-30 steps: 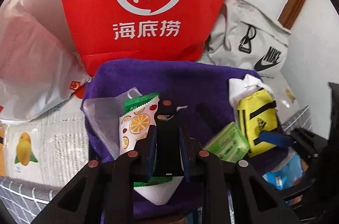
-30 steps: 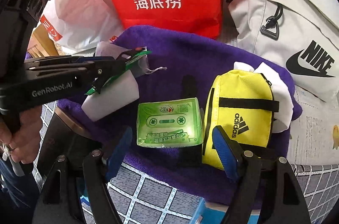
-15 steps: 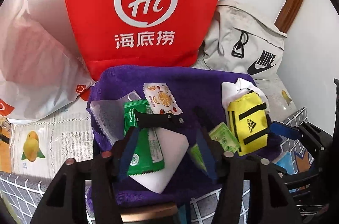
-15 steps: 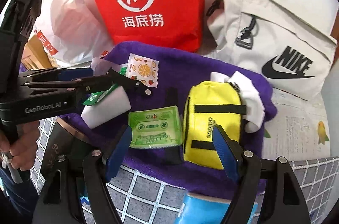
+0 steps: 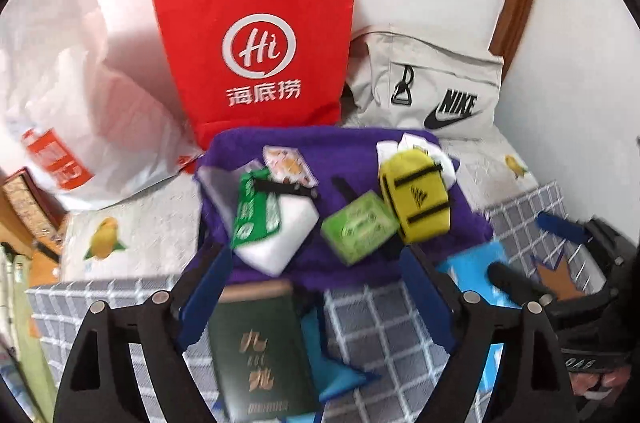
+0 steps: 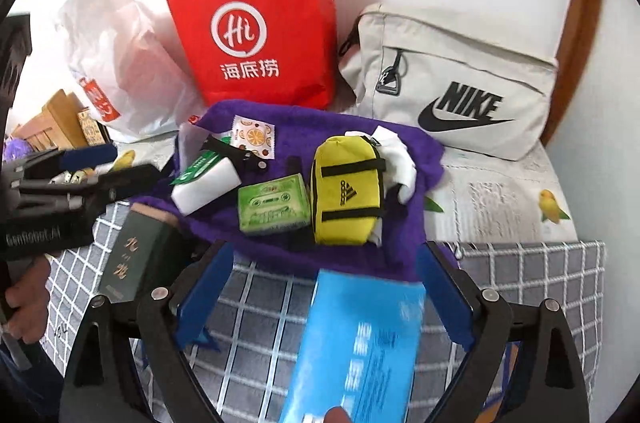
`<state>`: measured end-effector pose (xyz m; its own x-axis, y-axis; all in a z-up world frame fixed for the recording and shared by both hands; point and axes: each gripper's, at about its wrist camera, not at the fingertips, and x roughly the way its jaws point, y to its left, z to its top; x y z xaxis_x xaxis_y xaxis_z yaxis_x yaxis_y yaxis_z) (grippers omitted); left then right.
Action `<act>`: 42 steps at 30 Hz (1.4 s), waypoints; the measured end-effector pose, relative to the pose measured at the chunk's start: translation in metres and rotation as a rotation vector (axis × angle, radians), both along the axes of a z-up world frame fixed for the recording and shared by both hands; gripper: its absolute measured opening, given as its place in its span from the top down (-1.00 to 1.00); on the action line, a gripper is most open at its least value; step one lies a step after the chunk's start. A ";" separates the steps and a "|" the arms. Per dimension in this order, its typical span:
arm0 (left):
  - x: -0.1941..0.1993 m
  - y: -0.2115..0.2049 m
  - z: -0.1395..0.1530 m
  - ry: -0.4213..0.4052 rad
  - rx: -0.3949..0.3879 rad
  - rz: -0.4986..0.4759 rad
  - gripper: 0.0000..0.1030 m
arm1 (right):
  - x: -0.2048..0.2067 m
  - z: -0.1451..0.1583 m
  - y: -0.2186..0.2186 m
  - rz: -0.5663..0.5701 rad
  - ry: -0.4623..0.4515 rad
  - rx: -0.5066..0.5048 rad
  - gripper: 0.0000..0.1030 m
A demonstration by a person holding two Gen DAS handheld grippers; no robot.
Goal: Organize soft objects
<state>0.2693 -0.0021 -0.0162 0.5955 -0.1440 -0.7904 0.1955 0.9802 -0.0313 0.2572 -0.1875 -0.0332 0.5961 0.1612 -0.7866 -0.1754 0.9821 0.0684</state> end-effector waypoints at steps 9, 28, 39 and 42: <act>-0.090 0.009 0.013 -0.036 0.017 0.060 -0.73 | -0.070 0.014 0.001 0.005 -0.047 0.021 -0.96; -0.189 0.004 0.004 -0.050 -0.018 0.111 -0.73 | -0.160 0.019 -0.003 0.009 -0.092 0.033 -0.99; -0.198 0.002 0.008 -0.048 -0.038 0.111 -0.73 | -0.169 0.020 0.003 0.015 -0.087 0.027 -0.99; -0.199 0.003 0.008 -0.048 -0.045 0.116 -0.73 | -0.170 0.020 0.004 0.016 -0.090 0.019 -0.99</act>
<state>0.0704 0.0009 -0.0077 0.6473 -0.1064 -0.7547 0.0830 0.9942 -0.0690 0.0869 -0.1837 -0.0130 0.6616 0.1857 -0.7265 -0.1971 0.9778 0.0705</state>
